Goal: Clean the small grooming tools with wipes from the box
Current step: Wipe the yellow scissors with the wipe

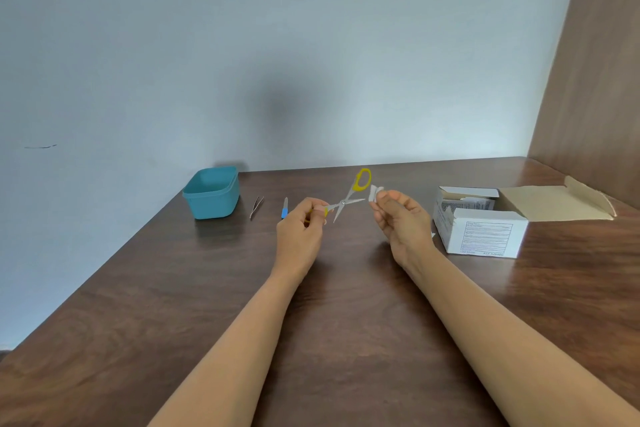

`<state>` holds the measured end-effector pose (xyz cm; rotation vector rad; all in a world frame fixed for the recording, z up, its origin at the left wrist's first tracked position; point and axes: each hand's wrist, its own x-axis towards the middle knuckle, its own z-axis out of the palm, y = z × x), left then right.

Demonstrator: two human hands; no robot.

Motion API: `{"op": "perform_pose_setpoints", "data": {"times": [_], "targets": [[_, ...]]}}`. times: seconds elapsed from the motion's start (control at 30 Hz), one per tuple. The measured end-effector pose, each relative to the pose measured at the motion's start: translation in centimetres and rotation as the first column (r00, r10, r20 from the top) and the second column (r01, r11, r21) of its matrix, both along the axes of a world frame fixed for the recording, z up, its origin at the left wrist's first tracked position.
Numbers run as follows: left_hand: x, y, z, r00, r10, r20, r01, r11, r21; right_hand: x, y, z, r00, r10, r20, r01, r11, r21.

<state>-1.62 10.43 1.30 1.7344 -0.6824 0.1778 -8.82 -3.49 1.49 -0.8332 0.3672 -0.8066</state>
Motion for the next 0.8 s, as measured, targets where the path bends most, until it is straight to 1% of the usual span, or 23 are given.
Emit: {"op": "perform_pose_setpoints", "data": {"times": [0.07, 0.2, 0.43, 0.6, 0.8], "targets": [[-0.05, 0.00, 0.00, 1.000, 0.000, 0.009, 0.000, 1.000, 0.013, -0.07, -0.01, 0.10, 1.000, 0.018, 0.009, -0.018, 1.000, 0.021], [-0.02, 0.00, -0.02, 1.000, -0.007, 0.017, 0.007, 1.000, 0.021, -0.06, 0.06, 0.15, 0.999, 0.031, -0.006, -0.031, 0.999, 0.010], [-0.18, 0.11, 0.06, 1.000, -0.021, 0.021, 0.020, 0.999, 0.028, 0.14, -0.04, 0.03, 1.000, -0.001, -0.023, 0.001, 1.000, 0.018], [-0.23, 0.10, 0.08, 0.999, -0.021, 0.038, 0.020, 0.999, 0.031, 0.18, -0.08, -0.16, 0.998, -0.055, -0.040, 0.056, 0.998, 0.022], [-0.02, 0.15, -0.22, 0.998, -0.028, 0.062, 0.024, 0.998, 0.054, -0.14, -0.04, -0.02, 0.999, 0.046, -0.017, -0.047, 0.998, -0.030]]}}
